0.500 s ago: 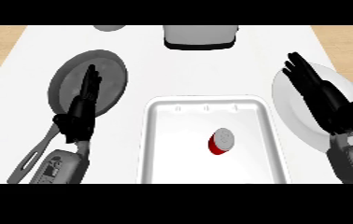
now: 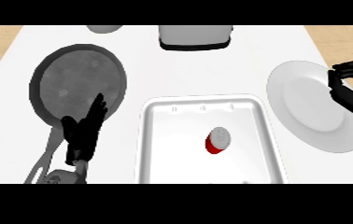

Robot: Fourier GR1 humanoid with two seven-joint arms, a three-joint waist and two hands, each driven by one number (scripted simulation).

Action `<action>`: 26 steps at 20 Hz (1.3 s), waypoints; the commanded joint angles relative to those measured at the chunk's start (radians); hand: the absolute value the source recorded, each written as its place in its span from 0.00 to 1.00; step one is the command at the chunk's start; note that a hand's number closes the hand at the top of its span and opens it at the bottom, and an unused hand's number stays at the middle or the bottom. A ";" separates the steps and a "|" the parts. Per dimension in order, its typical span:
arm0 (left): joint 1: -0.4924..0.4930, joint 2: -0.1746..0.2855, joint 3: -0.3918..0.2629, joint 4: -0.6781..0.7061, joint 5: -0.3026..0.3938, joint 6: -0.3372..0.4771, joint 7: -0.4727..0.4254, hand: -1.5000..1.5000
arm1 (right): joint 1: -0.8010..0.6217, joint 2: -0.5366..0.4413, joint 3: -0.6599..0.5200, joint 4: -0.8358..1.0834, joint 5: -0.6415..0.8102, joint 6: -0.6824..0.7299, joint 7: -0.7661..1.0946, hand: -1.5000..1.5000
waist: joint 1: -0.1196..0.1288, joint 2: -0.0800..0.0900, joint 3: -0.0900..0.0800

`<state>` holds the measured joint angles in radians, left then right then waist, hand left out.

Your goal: Pick the can from the tray and place it in the plate

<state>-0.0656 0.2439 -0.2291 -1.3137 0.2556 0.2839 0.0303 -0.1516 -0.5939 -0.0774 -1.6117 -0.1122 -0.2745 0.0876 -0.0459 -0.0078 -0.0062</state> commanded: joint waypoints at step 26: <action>0.079 -0.001 -0.030 -0.125 0.024 -0.108 0.149 0.50 | 0.263 -0.009 0.441 -0.659 0.654 0.152 0.874 0.00 | 0.065 0.010 0.004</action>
<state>-0.0140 0.2435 -0.2520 -1.4272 0.2726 0.2000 0.1680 0.2099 -0.6421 0.2607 -2.2855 0.4543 -0.1855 0.7913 0.0109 0.0001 -0.0015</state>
